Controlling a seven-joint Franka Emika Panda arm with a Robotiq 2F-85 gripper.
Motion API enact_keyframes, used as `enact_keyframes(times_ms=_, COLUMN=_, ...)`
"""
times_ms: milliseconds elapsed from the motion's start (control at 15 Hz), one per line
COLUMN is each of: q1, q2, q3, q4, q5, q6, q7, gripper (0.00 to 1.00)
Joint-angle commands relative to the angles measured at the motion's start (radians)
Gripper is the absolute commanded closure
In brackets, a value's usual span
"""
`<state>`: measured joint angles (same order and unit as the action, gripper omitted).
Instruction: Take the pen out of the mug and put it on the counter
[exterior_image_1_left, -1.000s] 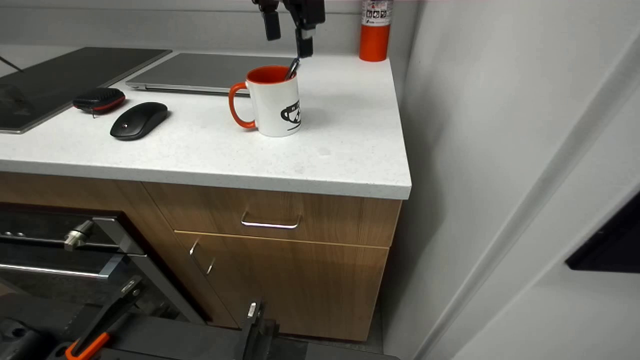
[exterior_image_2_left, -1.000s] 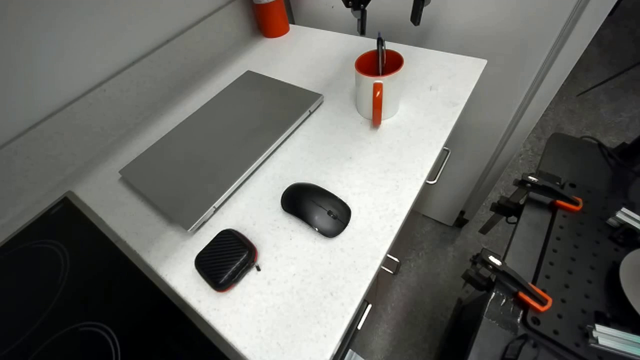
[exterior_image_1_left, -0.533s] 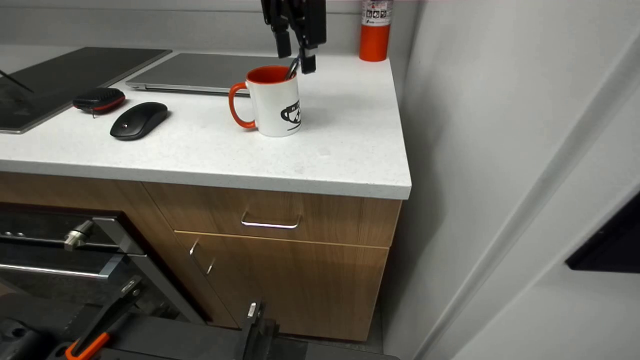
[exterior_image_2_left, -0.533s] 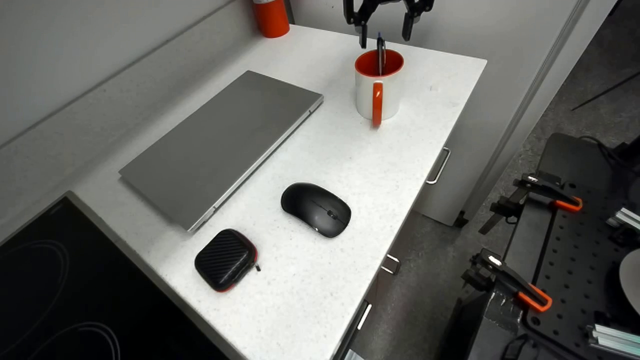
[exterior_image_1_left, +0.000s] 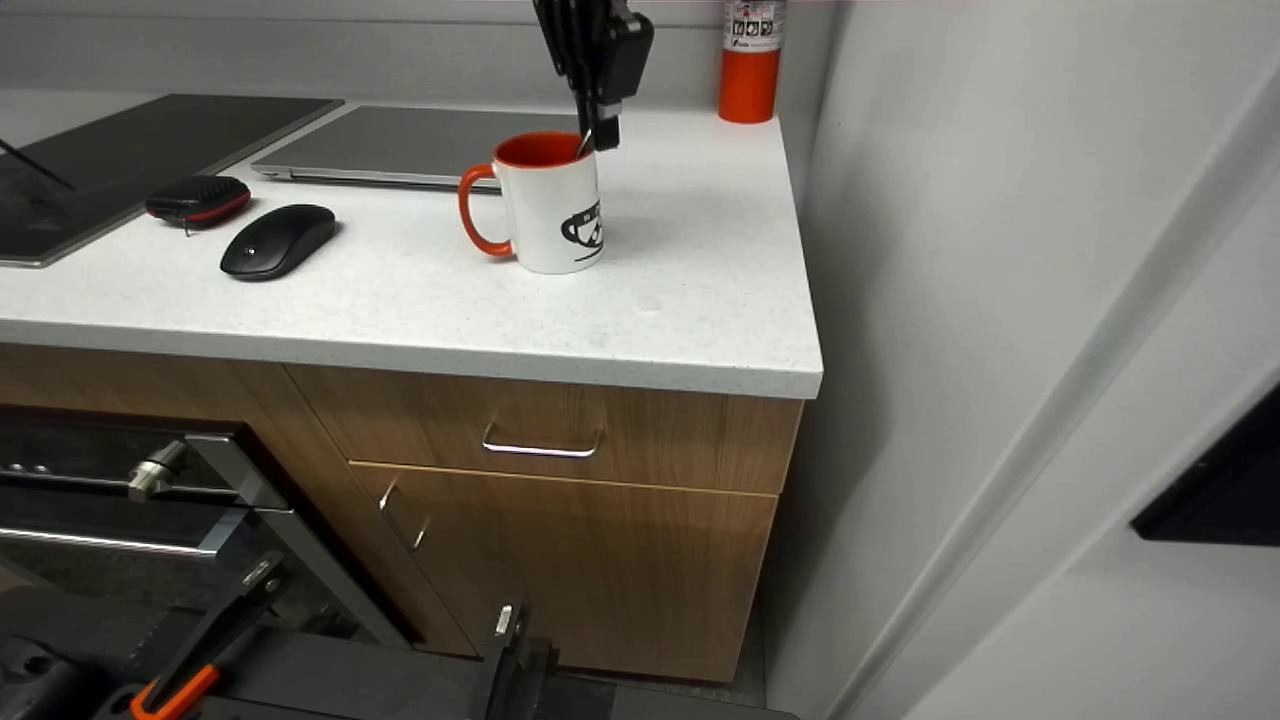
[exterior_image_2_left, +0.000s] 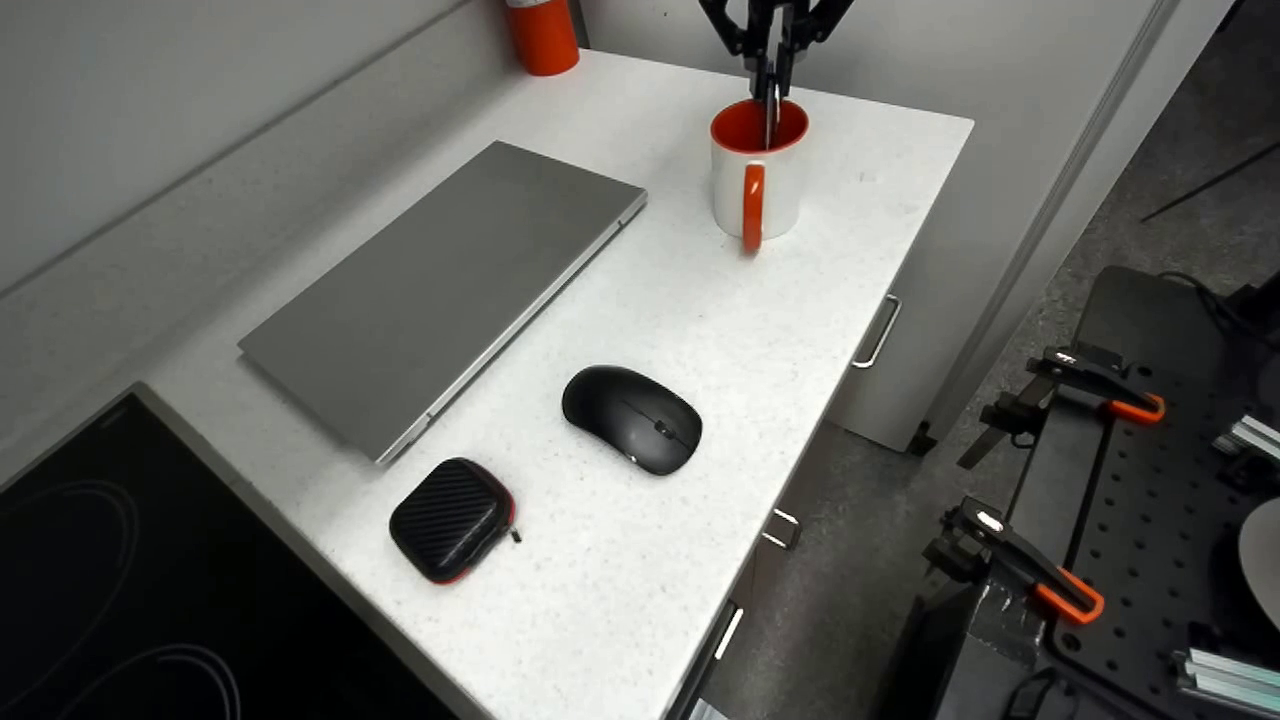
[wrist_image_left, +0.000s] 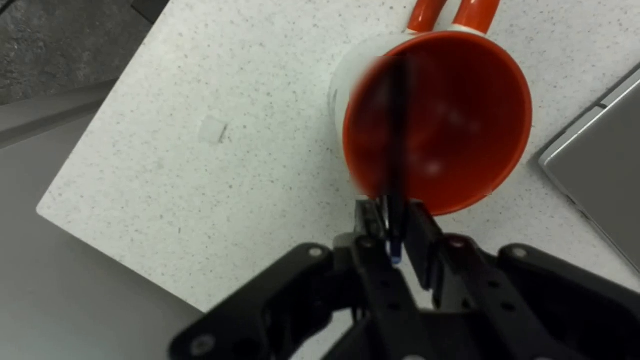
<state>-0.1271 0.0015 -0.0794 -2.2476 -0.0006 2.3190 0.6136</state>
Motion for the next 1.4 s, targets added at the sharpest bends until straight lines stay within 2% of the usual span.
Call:
enact_keyframes(times_ms=0, q1=0.009, q2=-0.016, q3=-0.009, q4=0.001, q5=-0.001, q6=0.018, q7=0.024, gripper=0.99)
enact_keyframes(times_ms=67, q1=0.009, q2=-0.026, q3=-0.008, q4=-0.002, q5=-0.005, q6=0.014, q7=0.025, gripper=0.96)
enact_keyframes(times_ms=667, q1=-0.013, q2=-0.201, q3=-0.009, q4=0.009, q5=0.041, q6=0.067, q7=0.025, gripper=0.97)
enact_keyframes(times_ms=867, q1=-0.028, q2=-0.173, q3=0.005, q4=0.055, q5=0.037, q6=0.138, q7=0.098, gripper=0.97)
enact_keyframes(times_ms=1067, q1=-0.026, q2=-0.084, q3=0.014, q4=0.108, q5=0.018, q6=0.172, q7=0.171, gripper=0.97)
enact_keyframes(times_ms=1133, q1=-0.02, q2=-0.16, q3=0.001, q4=0.057, q5=0.031, q6=0.139, q7=0.114, gripper=0.97)
enact_keyframes(times_ms=1200, q1=-0.018, q2=-0.144, q3=0.001, q4=0.061, q5=0.03, q6=0.141, q7=0.118, gripper=0.88)
enact_keyframes(times_ms=1333, q1=-0.017, q2=-0.14, q3=0.0, q4=0.06, q5=0.03, q6=0.141, q7=0.117, gripper=0.88)
